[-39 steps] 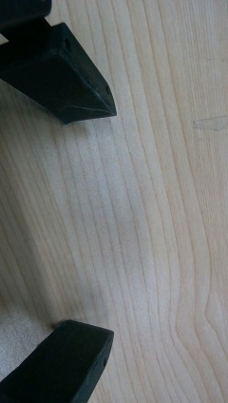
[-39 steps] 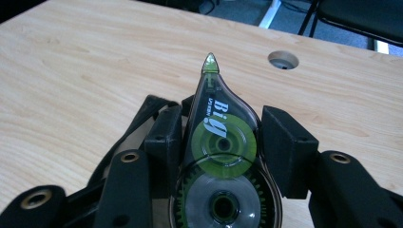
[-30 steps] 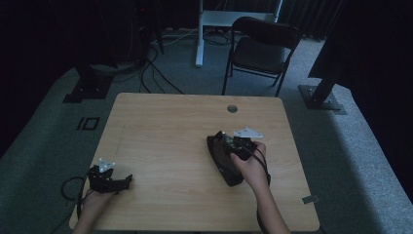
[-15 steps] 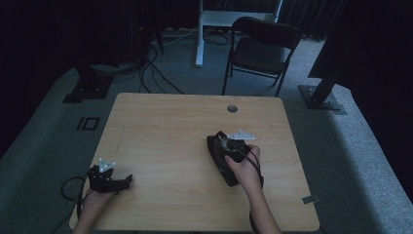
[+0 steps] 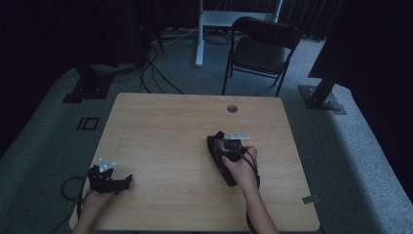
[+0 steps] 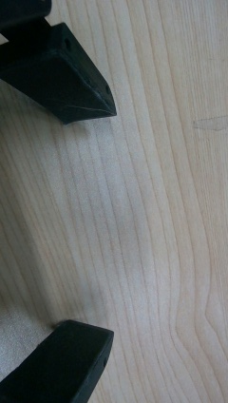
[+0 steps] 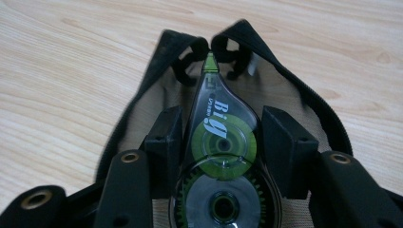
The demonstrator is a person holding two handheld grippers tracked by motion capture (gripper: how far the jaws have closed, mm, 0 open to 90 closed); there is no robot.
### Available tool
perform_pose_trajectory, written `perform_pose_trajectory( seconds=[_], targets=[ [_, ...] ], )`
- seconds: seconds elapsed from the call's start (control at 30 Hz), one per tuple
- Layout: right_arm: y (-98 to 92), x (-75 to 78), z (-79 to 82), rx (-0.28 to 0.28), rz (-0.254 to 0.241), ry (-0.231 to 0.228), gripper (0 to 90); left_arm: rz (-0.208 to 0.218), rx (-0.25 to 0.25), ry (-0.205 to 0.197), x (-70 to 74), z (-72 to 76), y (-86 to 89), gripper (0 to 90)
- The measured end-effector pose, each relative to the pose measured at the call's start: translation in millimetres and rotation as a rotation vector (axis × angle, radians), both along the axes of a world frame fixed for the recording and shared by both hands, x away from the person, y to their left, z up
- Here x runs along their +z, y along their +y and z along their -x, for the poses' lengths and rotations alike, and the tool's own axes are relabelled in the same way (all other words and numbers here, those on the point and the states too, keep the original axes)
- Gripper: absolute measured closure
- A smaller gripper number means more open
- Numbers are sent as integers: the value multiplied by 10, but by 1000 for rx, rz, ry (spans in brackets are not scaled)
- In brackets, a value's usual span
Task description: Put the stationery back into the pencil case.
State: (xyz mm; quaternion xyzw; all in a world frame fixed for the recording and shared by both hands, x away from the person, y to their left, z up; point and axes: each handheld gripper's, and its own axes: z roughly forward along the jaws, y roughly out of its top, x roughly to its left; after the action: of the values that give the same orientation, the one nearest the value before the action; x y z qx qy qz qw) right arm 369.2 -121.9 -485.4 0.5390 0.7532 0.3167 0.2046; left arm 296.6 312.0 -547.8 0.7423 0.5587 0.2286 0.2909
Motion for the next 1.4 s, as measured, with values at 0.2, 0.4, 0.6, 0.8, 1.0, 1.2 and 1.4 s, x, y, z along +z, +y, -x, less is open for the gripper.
perform_pose_trajectory(
  seconds=[0.2, 0.4, 0.6, 0.8, 1.0, 1.2, 1.4],
  targets=[
    [42, -53, -41, 11, 34, 25, 503, 0, 0, 1, 1, 0, 0, 2],
    [74, -74, -94, 3, 57, 47, 503, -1, 0, 1, 1, 0, 0, 3],
    [95, -100, -134, -4, 65, 73, 502, 0, 0, 1, 1, 0, 0, 3],
    [95, -128, -166, -19, 61, 85, 502, 0, 0, 1, 1, 0, 0, 2],
    [105, -143, -163, -10, 66, 103, 498, 0, 0, 1, 1, 0, 0, 3],
    [98, -152, -166, -3, 61, 118, 500, 0, 0, 1, 1, 0, 0, 2],
    [89, -130, -161, 4, 55, 116, 482, -1, 0, 1, 1, 0, 0, 2]
  ],
)
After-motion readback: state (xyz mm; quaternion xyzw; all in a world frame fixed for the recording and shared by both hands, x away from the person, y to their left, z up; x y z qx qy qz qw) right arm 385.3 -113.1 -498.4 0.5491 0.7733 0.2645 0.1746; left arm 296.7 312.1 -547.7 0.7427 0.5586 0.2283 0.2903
